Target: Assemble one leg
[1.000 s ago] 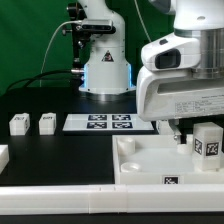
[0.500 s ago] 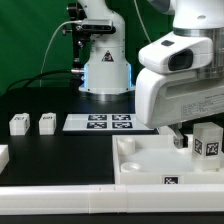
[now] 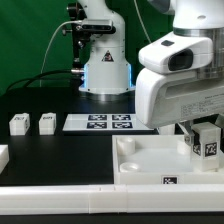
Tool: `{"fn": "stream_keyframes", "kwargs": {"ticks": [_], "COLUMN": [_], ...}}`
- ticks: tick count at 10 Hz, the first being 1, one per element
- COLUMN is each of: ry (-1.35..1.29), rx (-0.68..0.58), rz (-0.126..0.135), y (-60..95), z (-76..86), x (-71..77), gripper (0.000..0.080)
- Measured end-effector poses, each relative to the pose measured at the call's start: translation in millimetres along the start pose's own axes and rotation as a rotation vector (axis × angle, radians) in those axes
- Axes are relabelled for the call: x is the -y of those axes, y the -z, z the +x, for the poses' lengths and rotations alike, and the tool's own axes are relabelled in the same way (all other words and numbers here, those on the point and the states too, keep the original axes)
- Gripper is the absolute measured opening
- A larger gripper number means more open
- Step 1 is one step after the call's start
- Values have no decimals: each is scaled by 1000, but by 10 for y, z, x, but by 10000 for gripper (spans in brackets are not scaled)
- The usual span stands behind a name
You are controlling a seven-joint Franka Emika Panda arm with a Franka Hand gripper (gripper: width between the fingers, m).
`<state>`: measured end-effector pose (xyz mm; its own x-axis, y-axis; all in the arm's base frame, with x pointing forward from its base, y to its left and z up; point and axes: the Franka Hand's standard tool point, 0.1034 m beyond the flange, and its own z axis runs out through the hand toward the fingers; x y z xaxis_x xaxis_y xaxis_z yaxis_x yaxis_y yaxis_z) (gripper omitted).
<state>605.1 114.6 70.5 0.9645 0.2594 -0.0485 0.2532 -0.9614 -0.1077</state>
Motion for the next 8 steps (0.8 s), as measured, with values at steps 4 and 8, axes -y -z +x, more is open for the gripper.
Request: {"fn": "stream_keyframes", "kwargs": {"ticks": [4,8], "ry": [-167,-628], "rx": [-1,-5], "rz": [9,14], "y": [-2,-7], "z": [2,9], "x": [18,37], "gripper": [293,294]}}
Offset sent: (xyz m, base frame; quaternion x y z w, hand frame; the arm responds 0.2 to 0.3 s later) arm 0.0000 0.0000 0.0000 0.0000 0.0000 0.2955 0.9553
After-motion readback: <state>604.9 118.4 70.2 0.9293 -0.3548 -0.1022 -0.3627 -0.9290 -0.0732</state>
